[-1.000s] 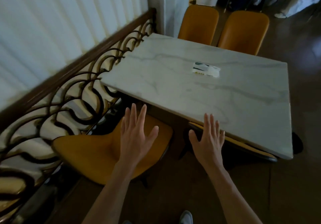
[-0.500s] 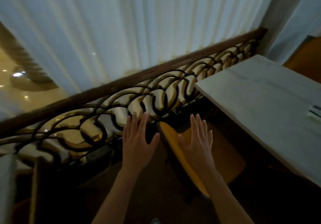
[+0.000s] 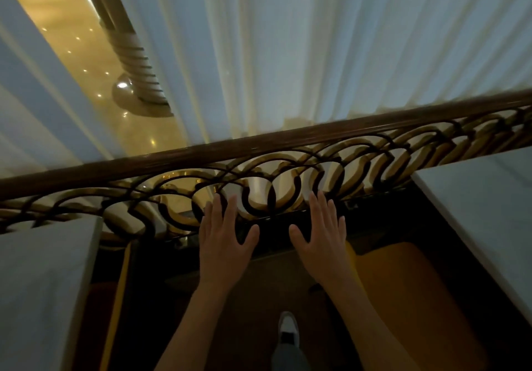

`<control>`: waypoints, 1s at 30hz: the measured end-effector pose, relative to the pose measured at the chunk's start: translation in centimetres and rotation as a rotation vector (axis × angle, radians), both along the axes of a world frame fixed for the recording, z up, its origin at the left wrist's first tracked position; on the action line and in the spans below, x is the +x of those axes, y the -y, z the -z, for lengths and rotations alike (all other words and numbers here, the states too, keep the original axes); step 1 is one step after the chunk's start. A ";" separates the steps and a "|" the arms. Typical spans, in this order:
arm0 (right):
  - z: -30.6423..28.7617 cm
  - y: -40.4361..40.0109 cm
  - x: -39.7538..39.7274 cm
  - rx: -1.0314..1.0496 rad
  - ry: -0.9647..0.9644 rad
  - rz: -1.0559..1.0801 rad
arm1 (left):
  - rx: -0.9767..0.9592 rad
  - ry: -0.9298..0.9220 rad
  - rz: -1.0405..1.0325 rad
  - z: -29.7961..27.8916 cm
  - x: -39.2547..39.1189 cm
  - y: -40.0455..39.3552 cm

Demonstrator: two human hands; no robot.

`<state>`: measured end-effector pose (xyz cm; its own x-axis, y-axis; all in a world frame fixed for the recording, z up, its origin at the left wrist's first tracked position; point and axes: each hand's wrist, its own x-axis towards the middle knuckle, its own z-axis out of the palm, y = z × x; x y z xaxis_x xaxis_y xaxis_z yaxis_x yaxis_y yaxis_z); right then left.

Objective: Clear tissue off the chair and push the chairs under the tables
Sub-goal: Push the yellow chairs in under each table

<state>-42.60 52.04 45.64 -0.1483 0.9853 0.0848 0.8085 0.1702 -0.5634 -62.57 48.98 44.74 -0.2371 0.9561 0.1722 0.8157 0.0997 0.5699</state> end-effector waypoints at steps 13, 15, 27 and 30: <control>2.3 -9.4 6.0 -0.053 -0.087 0.300 | -0.032 -0.033 0.296 -0.3 7.3 -15.8; 2.8 -9.1 7.4 -0.072 -0.088 0.404 | -0.037 -0.019 0.379 -0.2 9.3 -17.4; 2.8 0.4 10.8 -0.078 -0.128 1.130 | -0.172 0.064 0.996 1.2 18.1 -18.4; 2.7 3.9 10.2 -0.080 -0.109 1.281 | -0.203 0.073 1.111 1.3 19.2 -16.7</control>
